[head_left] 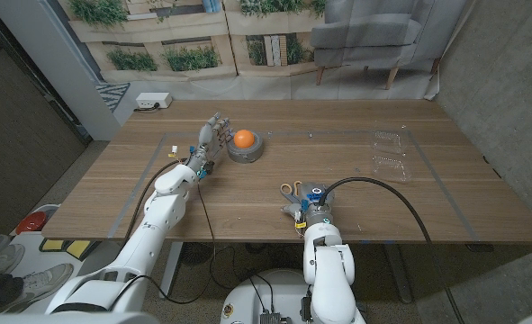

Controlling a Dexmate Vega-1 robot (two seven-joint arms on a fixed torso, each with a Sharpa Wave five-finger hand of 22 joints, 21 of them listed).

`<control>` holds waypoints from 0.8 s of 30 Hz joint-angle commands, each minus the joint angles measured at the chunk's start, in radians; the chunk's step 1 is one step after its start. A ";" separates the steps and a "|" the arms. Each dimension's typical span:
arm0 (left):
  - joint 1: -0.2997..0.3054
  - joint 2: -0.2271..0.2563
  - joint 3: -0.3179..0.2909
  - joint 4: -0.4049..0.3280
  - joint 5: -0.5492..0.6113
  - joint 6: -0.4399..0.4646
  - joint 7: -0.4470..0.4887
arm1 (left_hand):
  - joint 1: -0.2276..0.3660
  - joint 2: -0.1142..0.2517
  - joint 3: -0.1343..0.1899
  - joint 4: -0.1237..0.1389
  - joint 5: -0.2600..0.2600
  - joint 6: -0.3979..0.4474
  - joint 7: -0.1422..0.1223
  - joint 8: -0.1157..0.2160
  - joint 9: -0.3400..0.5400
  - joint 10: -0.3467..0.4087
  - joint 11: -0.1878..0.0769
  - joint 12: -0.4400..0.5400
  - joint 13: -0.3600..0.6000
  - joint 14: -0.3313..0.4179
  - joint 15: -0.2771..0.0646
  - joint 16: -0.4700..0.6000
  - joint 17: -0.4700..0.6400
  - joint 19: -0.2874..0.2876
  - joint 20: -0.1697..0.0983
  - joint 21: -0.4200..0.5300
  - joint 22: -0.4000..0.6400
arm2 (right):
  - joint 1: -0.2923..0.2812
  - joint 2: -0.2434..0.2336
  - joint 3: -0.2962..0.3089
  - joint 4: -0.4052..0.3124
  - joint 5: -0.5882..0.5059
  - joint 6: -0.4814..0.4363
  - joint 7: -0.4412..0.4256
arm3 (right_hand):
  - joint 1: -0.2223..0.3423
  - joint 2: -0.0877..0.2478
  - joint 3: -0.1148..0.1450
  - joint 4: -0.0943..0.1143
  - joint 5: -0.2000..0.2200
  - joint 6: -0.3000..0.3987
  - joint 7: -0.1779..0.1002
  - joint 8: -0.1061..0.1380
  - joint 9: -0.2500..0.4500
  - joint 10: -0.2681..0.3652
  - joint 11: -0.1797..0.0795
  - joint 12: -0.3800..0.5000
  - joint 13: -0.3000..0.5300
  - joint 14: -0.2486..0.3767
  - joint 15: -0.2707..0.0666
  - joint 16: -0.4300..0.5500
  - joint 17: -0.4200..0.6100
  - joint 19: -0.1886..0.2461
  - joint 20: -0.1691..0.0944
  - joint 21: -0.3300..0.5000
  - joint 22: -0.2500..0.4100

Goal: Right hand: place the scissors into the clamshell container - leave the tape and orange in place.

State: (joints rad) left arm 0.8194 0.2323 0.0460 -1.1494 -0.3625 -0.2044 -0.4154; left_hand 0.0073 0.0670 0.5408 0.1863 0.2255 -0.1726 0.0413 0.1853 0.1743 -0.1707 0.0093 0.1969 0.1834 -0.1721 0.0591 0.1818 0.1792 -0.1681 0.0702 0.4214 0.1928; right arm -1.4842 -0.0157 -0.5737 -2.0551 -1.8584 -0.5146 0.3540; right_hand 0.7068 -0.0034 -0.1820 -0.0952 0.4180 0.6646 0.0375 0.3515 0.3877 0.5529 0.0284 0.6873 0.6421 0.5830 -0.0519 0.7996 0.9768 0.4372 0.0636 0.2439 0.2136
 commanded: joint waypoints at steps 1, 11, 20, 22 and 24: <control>-0.032 -0.008 0.006 0.049 0.003 -0.012 -0.006 | -0.001 0.112 0.001 0.003 0.005 -0.002 0.005 -0.001 0.004 -0.069 0.001 0.006 0.005 -0.080 0.005 0.008 0.005 -0.004 0.007 -0.001 0.003 | 0.017 -0.008 0.006 0.011 0.025 -0.013 0.024 | -0.002 0.002 -0.005 0.005 0.007 0.015 0.003 0.007 0.006 0.000 0.003 0.011 0.011 0.004 -0.040 0.012 0.002 0.000 -0.011 0.001 0.002; -0.037 -0.010 0.006 0.057 0.004 -0.017 -0.003 | -0.002 0.112 0.001 0.003 0.005 0.000 0.004 0.000 0.004 -0.068 0.001 0.007 0.005 -0.080 0.004 0.008 0.005 -0.004 0.006 -0.002 0.003 | 0.026 -0.022 0.008 0.013 0.036 -0.012 0.035 | -0.001 0.010 -0.005 0.008 0.011 0.055 -0.004 0.027 0.015 0.002 -0.001 0.035 0.036 0.007 -0.042 0.016 -0.002 -0.002 -0.017 -0.001 0.000; -0.029 -0.010 0.006 0.040 0.002 -0.009 0.000 | -0.002 0.110 0.000 0.003 0.005 0.001 0.004 0.000 0.004 -0.068 0.001 0.007 0.005 -0.079 0.004 0.008 0.005 -0.004 0.006 -0.002 0.004 | 0.030 -0.026 0.006 0.028 0.020 -0.018 0.048 | 0.036 0.005 0.000 -0.010 0.018 0.051 -0.023 0.031 0.023 -0.009 -0.019 0.052 0.059 0.004 -0.052 0.025 0.003 -0.006 -0.025 -0.003 -0.001; -0.027 -0.011 0.005 0.035 0.001 -0.008 0.000 | -0.002 0.110 0.000 0.004 0.005 0.000 0.004 0.000 0.004 -0.068 0.001 0.007 0.005 -0.079 0.004 0.008 0.005 -0.004 0.007 -0.002 0.004 | 0.030 -0.025 0.006 0.032 0.017 -0.021 0.047 | 0.044 0.003 0.001 -0.014 0.019 0.048 -0.027 0.031 0.025 -0.010 -0.021 0.056 0.063 0.003 -0.054 0.027 0.005 -0.008 -0.026 -0.004 -0.001; -0.025 -0.010 0.005 0.032 0.001 -0.006 0.001 | -0.003 0.110 0.000 0.004 0.005 0.000 0.004 0.000 0.004 -0.068 0.000 0.007 0.005 -0.079 0.003 0.008 0.005 -0.004 0.007 -0.002 0.004 | 0.029 -0.027 0.005 0.036 0.012 -0.023 0.045 | 0.055 0.005 0.004 -0.019 0.021 0.046 -0.029 0.032 0.026 -0.011 -0.020 0.059 0.068 0.002 -0.057 0.029 0.007 -0.007 -0.026 -0.004 -0.001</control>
State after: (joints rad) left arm 0.7872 0.2236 0.0513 -1.1018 -0.3596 -0.2177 -0.4184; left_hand 0.0073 0.0670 0.5408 0.1863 0.2255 -0.1726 0.0413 0.1853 0.1743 -0.1707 0.0093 0.1969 0.1834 -0.1721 0.0591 0.1818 0.1792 -0.1668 0.0687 0.4215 0.1928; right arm -1.4594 -0.0381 -0.5674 -2.0382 -1.8295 -0.5289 0.3913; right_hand 0.7456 0.0025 -0.1803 -0.1053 0.4333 0.7109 0.0192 0.3778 0.4112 0.5405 0.0159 0.7374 0.7024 0.5831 -0.0519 0.8226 0.9792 0.4260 0.0426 0.2398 0.2090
